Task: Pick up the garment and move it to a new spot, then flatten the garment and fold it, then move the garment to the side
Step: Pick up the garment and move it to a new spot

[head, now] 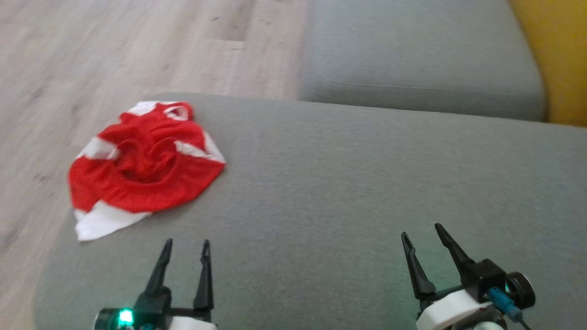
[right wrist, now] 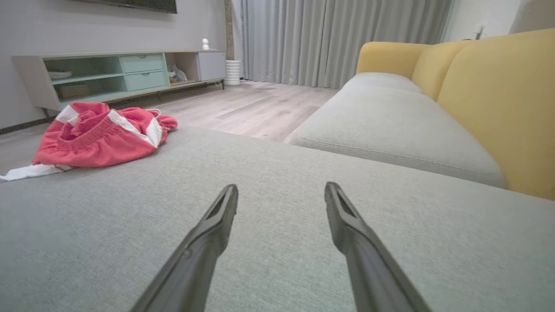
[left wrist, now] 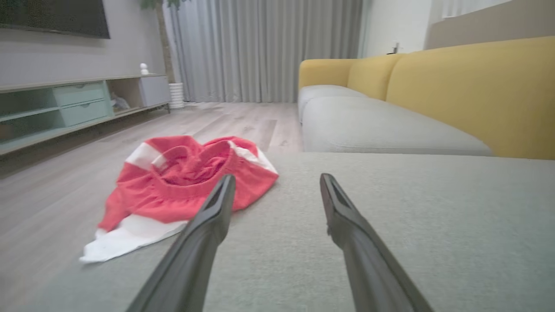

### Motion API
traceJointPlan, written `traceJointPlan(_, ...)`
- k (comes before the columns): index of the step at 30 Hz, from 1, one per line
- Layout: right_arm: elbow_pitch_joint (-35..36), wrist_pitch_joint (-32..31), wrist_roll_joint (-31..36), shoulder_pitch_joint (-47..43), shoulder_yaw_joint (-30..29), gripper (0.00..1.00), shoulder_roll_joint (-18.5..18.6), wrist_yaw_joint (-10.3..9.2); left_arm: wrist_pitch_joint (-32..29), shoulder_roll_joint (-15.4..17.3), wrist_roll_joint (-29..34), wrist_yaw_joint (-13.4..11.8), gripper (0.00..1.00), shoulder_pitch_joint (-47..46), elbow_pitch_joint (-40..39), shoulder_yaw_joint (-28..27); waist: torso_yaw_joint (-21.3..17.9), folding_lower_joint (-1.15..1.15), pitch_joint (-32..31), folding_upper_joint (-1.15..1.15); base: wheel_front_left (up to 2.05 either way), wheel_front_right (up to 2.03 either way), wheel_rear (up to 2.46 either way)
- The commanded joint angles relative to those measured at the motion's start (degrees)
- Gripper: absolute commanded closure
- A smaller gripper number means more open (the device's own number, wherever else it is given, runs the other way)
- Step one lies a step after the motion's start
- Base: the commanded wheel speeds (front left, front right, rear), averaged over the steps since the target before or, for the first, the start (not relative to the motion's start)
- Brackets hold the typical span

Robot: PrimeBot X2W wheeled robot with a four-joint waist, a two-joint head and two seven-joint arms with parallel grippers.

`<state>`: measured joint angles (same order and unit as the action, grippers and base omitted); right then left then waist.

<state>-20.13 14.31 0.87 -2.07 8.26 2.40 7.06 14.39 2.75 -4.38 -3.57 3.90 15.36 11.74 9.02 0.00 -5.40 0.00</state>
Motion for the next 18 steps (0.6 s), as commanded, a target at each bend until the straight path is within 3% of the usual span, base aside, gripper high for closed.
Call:
traceJointPlan(1,2.1,0.7,-0.6,1.5,1.4,0.0,0.5,0.43,0.6,0.1,0.4,-0.5,0.0,-2.5,-1.8,-2.9,5.0,0.0,0.5,0.0,0.0,0.0,0.0)
traceJointPlan(12,2.4,0.7,-0.8,1.9,1.4,0.0,0.5,0.43,0.6,0.2,1.1,-0.7,0.0,-1.8,-2.7,-7.7,16.7,0.0,1.9,0.0,0.0,0.0,0.0)
traceJointPlan(18,2.0,0.7,0.6,3.2,2.2,0.0,0.5,0.43,0.6,0.3,1.7,-1.0,0.0,-1.7,-4.5,-10.6,18.9,0.0,3.8,0.0,0.0,0.0,0.0)
